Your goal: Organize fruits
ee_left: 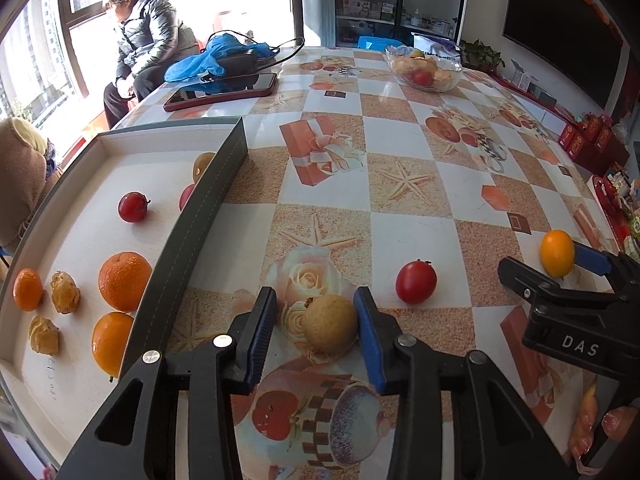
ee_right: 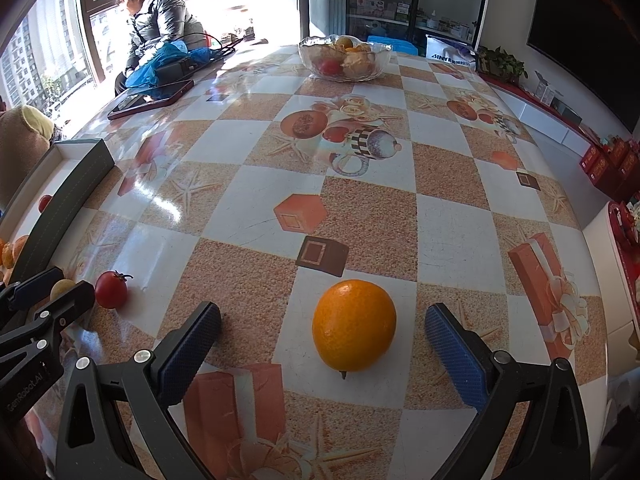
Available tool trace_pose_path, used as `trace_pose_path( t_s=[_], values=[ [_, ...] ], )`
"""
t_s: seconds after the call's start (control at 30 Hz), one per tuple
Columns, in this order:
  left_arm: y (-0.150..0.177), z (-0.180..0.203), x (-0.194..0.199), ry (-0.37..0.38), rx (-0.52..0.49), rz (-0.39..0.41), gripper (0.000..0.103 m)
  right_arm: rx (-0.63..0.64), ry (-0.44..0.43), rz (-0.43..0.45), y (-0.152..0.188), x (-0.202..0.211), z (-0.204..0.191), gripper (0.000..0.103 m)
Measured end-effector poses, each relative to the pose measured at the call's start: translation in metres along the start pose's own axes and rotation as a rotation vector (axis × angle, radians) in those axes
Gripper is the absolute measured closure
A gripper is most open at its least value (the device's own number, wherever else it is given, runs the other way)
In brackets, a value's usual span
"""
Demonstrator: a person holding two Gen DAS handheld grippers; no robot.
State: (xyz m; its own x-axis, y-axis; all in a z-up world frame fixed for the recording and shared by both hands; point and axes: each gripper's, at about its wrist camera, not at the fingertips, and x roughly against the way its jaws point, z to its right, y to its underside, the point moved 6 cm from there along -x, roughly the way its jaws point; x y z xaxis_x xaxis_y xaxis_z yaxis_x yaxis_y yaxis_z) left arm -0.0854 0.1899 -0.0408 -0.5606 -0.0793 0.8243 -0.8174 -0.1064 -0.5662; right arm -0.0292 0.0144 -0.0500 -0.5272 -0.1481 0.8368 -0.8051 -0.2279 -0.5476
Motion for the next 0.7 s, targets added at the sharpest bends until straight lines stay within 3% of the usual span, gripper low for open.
trace_pose_path(
  t_s=[0.03,0.2,0.23,0.43,0.6,0.7],
  values=[
    [0.0,0.001,0.001,0.001,-0.002,0.001,0.069,-0.006,0.003,0.001,0.0,0.001,0.001,0.003],
    [0.002,0.002,0.002,0.006,-0.005,0.0,0.075,-0.006,0.007,0.017,-0.004,0.009,0.001,0.06],
    [0.003,0.002,0.003,0.009,-0.002,-0.001,0.075,-0.011,0.002,0.017,-0.005,0.01,0.002,0.067],
    [0.009,-0.002,0.008,0.031,0.017,-0.003,0.075,-0.026,-0.036,-0.007,0.003,0.017,0.004,0.068],
    [0.016,-0.011,0.015,0.126,0.085,-0.001,0.075,-0.027,-0.056,-0.02,0.017,0.026,0.003,0.068],
    [0.019,-0.018,0.017,0.134,0.108,-0.004,0.075,-0.025,-0.064,-0.021,0.026,0.032,0.001,0.068]
  ],
)
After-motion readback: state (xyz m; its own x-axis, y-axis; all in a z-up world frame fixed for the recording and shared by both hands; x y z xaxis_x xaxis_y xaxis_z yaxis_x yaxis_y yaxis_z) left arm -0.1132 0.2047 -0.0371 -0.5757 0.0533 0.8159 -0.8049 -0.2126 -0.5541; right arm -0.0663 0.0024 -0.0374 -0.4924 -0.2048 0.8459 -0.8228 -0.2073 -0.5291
